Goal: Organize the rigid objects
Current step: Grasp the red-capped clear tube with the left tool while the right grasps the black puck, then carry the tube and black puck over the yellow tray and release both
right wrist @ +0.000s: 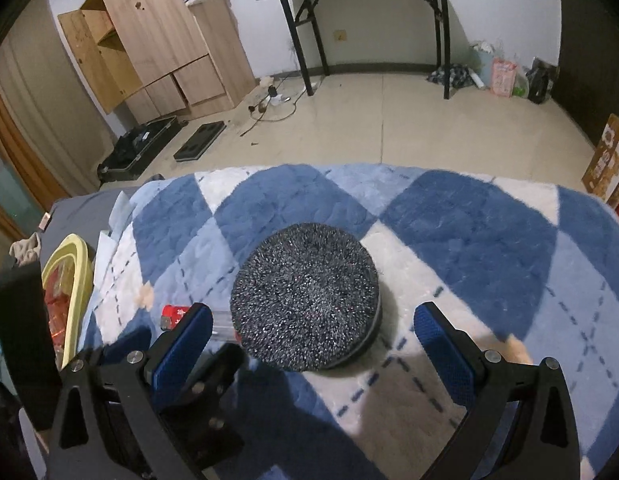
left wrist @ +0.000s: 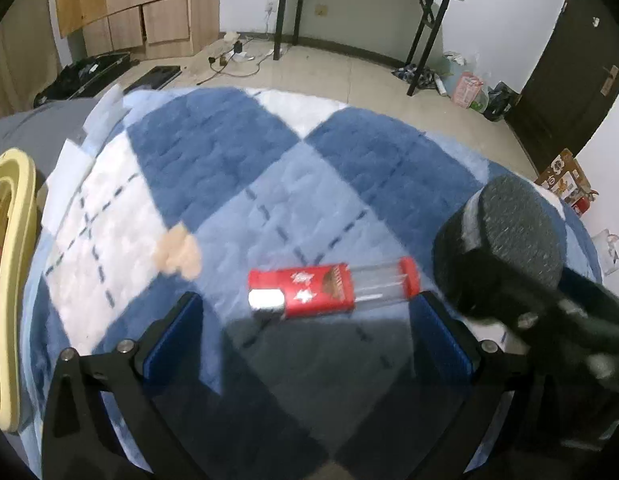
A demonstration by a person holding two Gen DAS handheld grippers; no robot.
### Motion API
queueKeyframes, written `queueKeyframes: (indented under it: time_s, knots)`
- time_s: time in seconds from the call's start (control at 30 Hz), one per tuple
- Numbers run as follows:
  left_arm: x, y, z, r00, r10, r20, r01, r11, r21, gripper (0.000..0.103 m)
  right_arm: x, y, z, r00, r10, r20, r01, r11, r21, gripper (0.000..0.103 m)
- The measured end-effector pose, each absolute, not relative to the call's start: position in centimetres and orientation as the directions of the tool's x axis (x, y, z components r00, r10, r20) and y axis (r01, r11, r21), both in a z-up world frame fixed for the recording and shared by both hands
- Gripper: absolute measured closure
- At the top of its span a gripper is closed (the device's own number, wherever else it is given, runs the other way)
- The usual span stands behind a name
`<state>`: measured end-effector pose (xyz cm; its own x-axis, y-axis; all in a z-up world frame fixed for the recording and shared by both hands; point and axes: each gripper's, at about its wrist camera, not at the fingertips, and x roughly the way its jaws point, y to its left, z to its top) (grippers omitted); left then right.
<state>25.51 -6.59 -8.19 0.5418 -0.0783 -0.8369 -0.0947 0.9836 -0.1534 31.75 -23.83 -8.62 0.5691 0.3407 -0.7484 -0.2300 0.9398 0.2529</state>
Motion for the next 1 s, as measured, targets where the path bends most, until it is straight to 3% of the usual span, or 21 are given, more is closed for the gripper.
queueKeyframes:
  time_s: [0.47, 0.5, 0.57, 0.63, 0.8, 1.0]
  knots:
    - [26.8, -8.0, -9.3, 0.542, 0.030, -0.840, -0.192, 0.977, -0.089, 0.000, 32.0, -24.7, -9.6, 0.561, 0.348, -0.751, -0.193, 0.937, 0.290, 0.001]
    - [26.7, -8.0, -9.3, 0.545, 0.034, -0.838, -0.195, 0.977, -0.087, 0.002, 32.0, -24.7, -9.7, 0.561, 0.346, -0.752, -0.191, 0.938, 0.290, 0.003]
    - [26.5, -7.9, -9.2, 0.551, 0.054, -0.833, -0.210, 0.975, -0.076, 0.015, 32.0, -24.7, -9.7, 0.562, 0.349, -0.750, -0.202, 0.937, 0.285, 0.016]
    - [26.1, -8.0, -9.1, 0.560, 0.065, -0.826, -0.203, 0.977, -0.061, 0.020, 31.8, -24.4, -9.6, 0.559, 0.365, -0.744, -0.229, 0.931, 0.284, 0.028]
    - [24.5, -6.5, -8.7, 0.570, 0.010, -0.822, -0.156, 0.983, -0.096, 0.020, 30.8, -24.2, -9.5, 0.588, 0.345, -0.731, -0.250, 0.938, 0.242, 0.030]
    - [19.7, -1.9, -5.2, 0.609, 0.026, -0.793, -0.174, 0.979, -0.101, 0.020, 28.0, -25.3, -7.2, 0.622, 0.357, -0.697, -0.272, 0.933, 0.235, 0.030]
